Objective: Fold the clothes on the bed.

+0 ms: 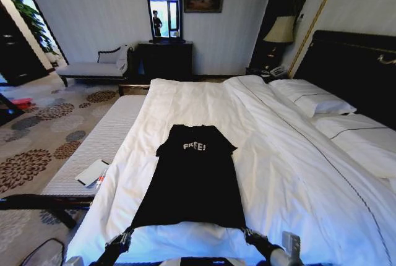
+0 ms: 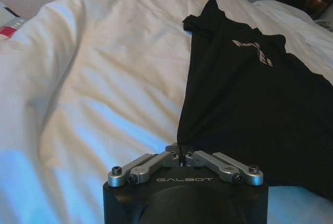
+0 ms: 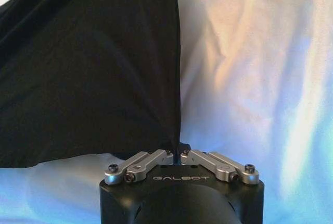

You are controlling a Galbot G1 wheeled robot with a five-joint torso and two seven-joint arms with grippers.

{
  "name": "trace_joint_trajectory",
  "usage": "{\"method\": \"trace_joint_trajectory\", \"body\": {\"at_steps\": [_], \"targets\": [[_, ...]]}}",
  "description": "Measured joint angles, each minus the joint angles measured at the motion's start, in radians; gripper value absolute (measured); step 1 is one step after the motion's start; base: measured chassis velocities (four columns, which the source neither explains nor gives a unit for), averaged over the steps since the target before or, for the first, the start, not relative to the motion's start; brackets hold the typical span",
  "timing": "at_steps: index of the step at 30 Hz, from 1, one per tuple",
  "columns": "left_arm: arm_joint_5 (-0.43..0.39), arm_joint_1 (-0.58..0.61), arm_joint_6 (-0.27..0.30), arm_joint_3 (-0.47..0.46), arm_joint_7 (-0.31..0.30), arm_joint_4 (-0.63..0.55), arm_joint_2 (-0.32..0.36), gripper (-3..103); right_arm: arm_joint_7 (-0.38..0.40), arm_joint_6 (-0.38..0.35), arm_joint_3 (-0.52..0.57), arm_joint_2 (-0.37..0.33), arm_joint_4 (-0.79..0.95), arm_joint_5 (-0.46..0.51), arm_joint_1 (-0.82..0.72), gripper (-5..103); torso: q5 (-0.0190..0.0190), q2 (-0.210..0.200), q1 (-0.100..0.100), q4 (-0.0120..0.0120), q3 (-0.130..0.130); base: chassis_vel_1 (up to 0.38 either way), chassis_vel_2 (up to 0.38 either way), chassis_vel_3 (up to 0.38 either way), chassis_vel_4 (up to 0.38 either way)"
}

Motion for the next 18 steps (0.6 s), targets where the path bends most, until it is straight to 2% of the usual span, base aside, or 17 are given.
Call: {"method": "trace_joint_trajectory", "body": {"at_steps": [18], "targets": [[0.027, 0.081, -0.057, -0.002, -0.002, -0.015, -0.041, 0, -0.011, 0.012, -0.037, 0.039, -0.005, -0.097, -0.045, 1, -0.0001, 0.000, 0.000, 0.0000, 0.000, 0.000, 0.000, 0.000, 0.000]]}}
